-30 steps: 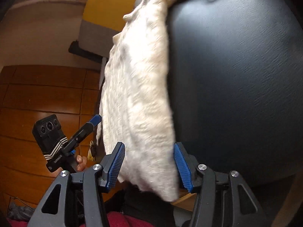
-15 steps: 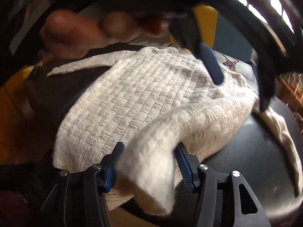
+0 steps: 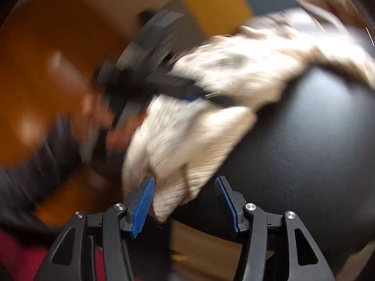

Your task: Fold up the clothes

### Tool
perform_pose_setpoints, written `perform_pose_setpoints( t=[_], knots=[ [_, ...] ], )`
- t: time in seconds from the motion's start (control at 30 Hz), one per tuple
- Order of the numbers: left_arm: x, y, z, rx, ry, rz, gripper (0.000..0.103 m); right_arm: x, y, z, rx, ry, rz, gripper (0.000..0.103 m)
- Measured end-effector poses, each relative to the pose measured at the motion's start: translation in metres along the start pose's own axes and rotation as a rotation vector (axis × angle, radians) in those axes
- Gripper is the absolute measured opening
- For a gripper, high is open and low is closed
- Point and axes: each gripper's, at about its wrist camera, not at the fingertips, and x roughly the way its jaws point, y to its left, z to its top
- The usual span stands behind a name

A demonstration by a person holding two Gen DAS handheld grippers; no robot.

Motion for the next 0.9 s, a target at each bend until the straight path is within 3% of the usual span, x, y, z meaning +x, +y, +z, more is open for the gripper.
perform_pose_setpoints(
  t=[0.07, 0.2, 0.4, 0.57, 0.6, 0.67, 0.8, 0.9],
  knots=[
    [-0.007, 0.017, -0.006, -0.07, -0.026, -0.077, 0.049, -0.002, -0.032, 0.014, 0.173, -0.009, 0.105, 0.062],
    [-0.015, 0.029, -0.02, -0.147, -0.038, -0.178, 0.049, 0.011, -0.059, 0.042, 0.32, -0.052, 0.209, 0.064],
    [-0.026, 0.03, -0.037, -0.19, -0.045, -0.229, 0.049, 0.027, -0.066, 0.066, 0.365, -0.104, 0.271, 0.063],
    [-0.025, 0.018, -0.034, -0.169, -0.043, -0.247, 0.052, 0.04, -0.07, 0.086, 0.397, -0.146, 0.317, 0.051],
    [-0.024, 0.015, -0.034, -0.172, -0.042, -0.257, 0.053, 0.035, -0.065, 0.089, 0.363, -0.145, 0.28, 0.046],
    [-0.024, 0.008, -0.036, -0.159, -0.045, -0.276, 0.054, 0.024, -0.055, 0.093, 0.295, -0.143, 0.206, 0.01],
    [-0.035, -0.015, -0.043, -0.105, -0.066, -0.369, 0.055, 0.002, -0.035, 0.103, 0.158, -0.138, 0.058, 0.006],
    [-0.053, -0.037, -0.047, -0.03, -0.093, -0.466, 0.067, -0.014, -0.02, 0.11, 0.055, -0.134, -0.053, 0.006]
  ],
)
